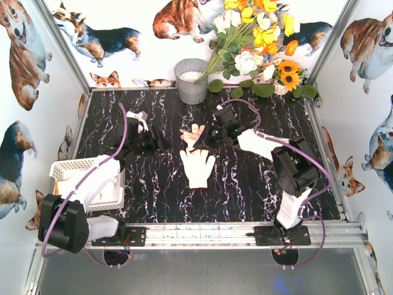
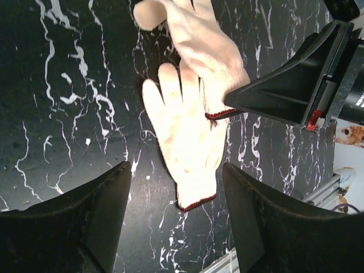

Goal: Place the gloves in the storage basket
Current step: Pair the glove with the glove.

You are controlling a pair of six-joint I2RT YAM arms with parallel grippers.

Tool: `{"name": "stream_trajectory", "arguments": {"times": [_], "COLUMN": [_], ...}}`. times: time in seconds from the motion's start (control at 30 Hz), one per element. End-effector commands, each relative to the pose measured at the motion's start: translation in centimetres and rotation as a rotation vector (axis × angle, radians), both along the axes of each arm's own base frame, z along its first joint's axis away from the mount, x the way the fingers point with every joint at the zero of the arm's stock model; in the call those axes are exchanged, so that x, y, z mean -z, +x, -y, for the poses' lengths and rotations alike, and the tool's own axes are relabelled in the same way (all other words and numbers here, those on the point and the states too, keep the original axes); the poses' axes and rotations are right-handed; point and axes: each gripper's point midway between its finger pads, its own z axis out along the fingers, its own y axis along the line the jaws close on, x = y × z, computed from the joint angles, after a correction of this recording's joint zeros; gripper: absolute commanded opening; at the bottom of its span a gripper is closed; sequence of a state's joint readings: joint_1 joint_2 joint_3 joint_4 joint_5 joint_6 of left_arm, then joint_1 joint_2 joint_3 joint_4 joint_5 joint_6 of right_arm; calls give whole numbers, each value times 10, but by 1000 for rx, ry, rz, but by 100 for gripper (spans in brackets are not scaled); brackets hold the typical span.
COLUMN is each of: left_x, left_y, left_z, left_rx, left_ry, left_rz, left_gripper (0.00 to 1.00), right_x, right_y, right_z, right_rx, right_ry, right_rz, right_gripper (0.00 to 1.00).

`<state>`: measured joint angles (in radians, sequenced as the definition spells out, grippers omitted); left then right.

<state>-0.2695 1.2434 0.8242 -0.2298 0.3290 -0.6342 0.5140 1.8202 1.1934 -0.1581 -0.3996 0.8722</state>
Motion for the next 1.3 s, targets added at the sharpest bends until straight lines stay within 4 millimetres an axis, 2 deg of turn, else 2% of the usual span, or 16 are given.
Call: {"name": "stream_trajectory", "arguments": {"times": [0.0, 0.13, 0.33, 0.37, 0.4, 0.57, 0.63, 1.1, 1.27], "left_x": [-5, 0, 5, 17, 21, 31, 35, 47, 57], "left_y": [-2, -5, -14, -22, -25, -34, -37, -54, -61], "left_z": [0, 1, 16, 16, 18, 22, 24, 52, 62], "left_rx": [-3, 5, 76, 81, 84, 91, 96, 161, 173], "left_ry": [-37, -47, -103, -105, -110, -115, -117, -121, -121], "left_rz": [23, 12, -29, -62, -72, -96, -107, -139, -165], "left_gripper": [60, 60, 61, 61, 61, 62, 62, 62, 62], "right_x": [-23, -19, -20, -21, -20, -15, -10, 3, 11], "right_y": [-3, -19, -39, -41, -45, -58, -65, -102, -114], "right_z": [-10, -11, -11, -11, -11, -9, -8, -3, -2], "right_rx": [-14, -31, -43, -43, -45, -46, -51, -97, -110], "right_ry": [65, 61, 71, 72, 71, 56, 45, -35, -56], "right_rz": [55, 38, 22, 21, 18, -1, -12, -45, -61], "right_gripper": [0, 0, 0, 1, 1, 3, 7, 10, 14]}}
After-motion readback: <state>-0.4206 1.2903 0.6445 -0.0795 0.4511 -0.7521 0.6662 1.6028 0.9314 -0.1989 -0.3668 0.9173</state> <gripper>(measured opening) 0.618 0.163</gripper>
